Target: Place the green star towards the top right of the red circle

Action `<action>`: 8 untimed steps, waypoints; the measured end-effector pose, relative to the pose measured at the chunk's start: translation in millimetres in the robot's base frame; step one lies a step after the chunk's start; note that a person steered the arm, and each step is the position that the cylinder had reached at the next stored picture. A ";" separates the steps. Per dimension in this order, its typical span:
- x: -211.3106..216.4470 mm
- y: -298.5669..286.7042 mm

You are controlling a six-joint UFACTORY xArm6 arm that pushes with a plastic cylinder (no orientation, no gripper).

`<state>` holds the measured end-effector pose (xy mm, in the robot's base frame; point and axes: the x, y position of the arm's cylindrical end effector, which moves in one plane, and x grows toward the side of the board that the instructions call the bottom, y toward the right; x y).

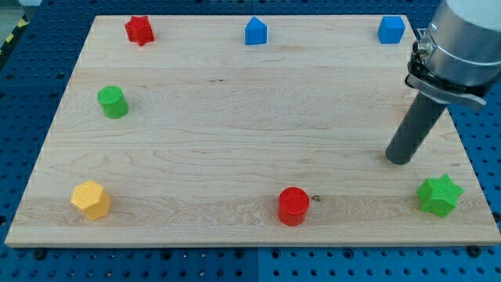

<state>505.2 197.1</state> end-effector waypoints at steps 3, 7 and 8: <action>-6.5 71.7; 40.8 131.3; 70.6 131.2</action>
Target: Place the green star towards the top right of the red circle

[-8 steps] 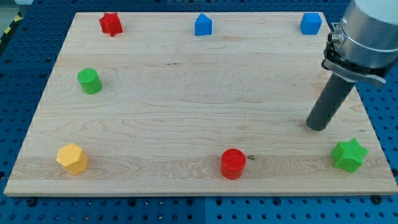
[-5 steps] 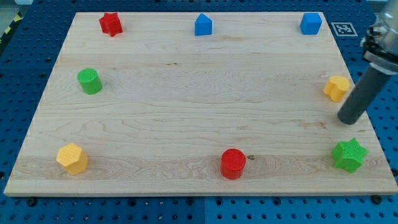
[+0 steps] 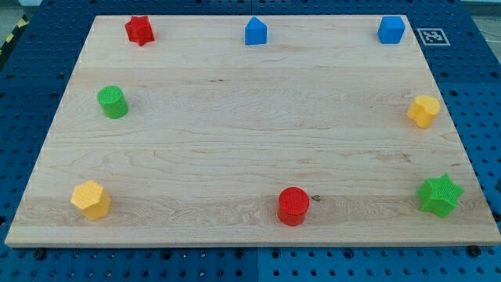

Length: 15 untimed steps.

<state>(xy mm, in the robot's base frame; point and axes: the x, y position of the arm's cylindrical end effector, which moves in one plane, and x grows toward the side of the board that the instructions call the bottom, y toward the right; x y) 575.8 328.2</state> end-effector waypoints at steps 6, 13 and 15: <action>-0.1 -40.1; -0.1 -167.9; -13.8 -167.9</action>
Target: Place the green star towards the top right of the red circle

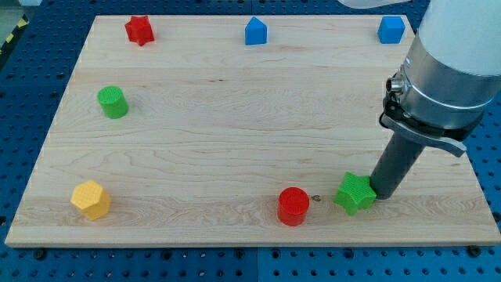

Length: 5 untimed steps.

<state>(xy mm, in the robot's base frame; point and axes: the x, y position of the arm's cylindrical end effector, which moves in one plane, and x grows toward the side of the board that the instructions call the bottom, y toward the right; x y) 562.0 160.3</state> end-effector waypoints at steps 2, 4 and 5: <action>-5.6 22.6; -1.2 31.7; -0.7 31.6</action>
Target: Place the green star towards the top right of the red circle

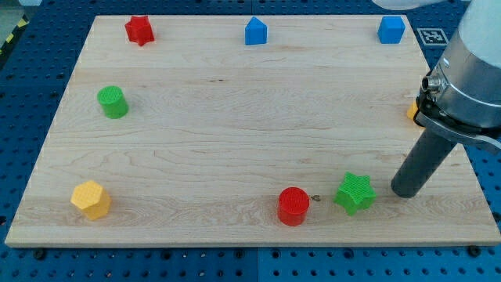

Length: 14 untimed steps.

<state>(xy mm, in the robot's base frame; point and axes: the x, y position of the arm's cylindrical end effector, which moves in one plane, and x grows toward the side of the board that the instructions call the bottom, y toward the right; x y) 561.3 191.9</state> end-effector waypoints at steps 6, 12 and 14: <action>4.7 -33.7; -19.4 -56.8; 1.2 -56.8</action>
<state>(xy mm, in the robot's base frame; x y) 562.5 135.1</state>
